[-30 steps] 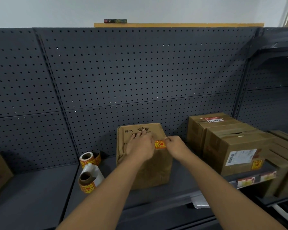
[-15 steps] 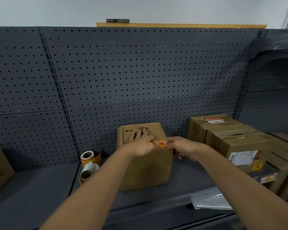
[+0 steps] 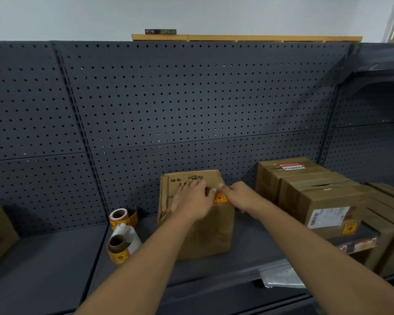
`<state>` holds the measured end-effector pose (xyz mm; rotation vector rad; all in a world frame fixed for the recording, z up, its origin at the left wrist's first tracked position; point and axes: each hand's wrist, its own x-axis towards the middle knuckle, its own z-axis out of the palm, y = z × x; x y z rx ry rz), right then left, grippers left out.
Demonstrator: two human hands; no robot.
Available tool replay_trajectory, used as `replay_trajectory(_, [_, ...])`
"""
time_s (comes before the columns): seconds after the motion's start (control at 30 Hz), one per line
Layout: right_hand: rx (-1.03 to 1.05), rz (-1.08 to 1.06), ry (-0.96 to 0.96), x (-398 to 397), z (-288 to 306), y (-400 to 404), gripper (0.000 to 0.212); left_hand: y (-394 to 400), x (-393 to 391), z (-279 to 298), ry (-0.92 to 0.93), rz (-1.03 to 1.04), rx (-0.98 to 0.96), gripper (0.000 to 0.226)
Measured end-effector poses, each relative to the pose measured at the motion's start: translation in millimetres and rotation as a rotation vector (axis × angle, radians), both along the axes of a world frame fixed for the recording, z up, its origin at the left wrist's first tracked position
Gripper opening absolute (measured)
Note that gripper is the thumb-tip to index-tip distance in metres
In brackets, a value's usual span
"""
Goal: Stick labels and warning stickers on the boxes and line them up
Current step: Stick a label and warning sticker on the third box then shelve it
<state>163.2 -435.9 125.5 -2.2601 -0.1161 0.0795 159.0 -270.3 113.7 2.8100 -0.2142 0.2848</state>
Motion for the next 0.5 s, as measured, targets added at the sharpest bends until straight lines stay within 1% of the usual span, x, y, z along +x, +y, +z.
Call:
replay_trajectory(0.07, [0.025,-0.010,-0.073,4.2,-11.2,0.0,0.049,0.4,1.4,-1.4,0.012,-0.008,-0.001,0.048])
replay_trajectory(0.2, [-0.006,-0.018,-0.084,5.2,-16.7,1.4,0.048,0.1,1.2,0.9,0.030,-0.049,0.008,0.045])
replay_trajectory(0.27, [-0.009,-0.009,-0.059,3.1,-14.4,0.1,0.046,0.9,-2.4,5.4,0.076,-0.083,0.022,0.049])
replay_trajectory(0.37, [0.058,0.062,0.055,-3.3,-4.9,-5.0,0.046,10.8,-7.7,19.1,0.244,-0.159,0.035,0.067])
replay_trajectory(0.43, [0.045,0.100,0.103,-6.5,-1.9,-5.7,0.044,16.5,-9.4,24.5,0.322,-0.175,0.030,0.071])
replay_trajectory(0.5, [0.025,0.109,0.112,-6.6,-4.4,-5.7,0.038,15.8,-9.7,25.0,0.341,-0.169,0.037,0.070])
